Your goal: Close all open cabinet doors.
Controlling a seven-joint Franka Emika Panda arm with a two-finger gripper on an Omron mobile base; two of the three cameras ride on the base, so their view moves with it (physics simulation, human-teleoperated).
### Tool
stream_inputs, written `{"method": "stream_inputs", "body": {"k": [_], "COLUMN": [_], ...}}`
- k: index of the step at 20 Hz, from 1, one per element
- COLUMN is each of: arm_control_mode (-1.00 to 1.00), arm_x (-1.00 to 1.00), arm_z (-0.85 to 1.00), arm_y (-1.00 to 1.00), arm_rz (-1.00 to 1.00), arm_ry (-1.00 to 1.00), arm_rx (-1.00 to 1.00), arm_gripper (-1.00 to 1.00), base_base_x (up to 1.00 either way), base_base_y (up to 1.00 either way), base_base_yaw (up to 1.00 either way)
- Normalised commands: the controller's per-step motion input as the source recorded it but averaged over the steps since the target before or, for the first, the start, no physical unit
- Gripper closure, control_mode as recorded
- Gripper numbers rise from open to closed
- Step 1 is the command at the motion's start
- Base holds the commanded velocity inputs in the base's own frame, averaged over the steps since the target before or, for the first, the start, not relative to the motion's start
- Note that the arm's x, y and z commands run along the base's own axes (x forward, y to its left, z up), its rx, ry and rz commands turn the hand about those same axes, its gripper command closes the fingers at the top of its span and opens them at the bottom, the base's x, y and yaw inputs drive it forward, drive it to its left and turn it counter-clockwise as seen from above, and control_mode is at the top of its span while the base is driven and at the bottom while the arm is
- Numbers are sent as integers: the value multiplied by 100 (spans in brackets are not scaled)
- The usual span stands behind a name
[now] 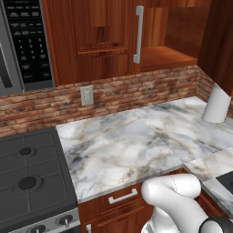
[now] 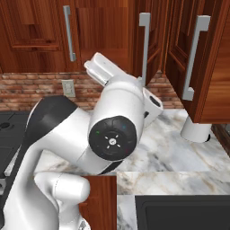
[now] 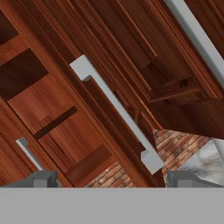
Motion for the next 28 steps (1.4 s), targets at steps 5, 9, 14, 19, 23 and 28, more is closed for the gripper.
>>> {"method": "stream_inputs", "body": {"k": [5,9,14,19,23,28], "arm_control_mode": [-100,-100,-100,-100,-100,-100], "arm_x": [1,6,2,26,24,24], "arm_z": [-1,-5,0,-5,-6,-6], "arm_y": [-15,-9,0,0,0,0], "arm_rz": [11,6,1,0,0,0], "arm_ry": [0,0,0,0,0,0], "arm_rx": [0,0,0,0,0,0], "arm_gripper": [-100,-100,-100,-100,-100,-100], "base_base_x": [0,0,0,0,0,0], "base_base_y": [0,0,0,0,0,0], "base_base_yaw": [0,0,0,0,0,0]}}
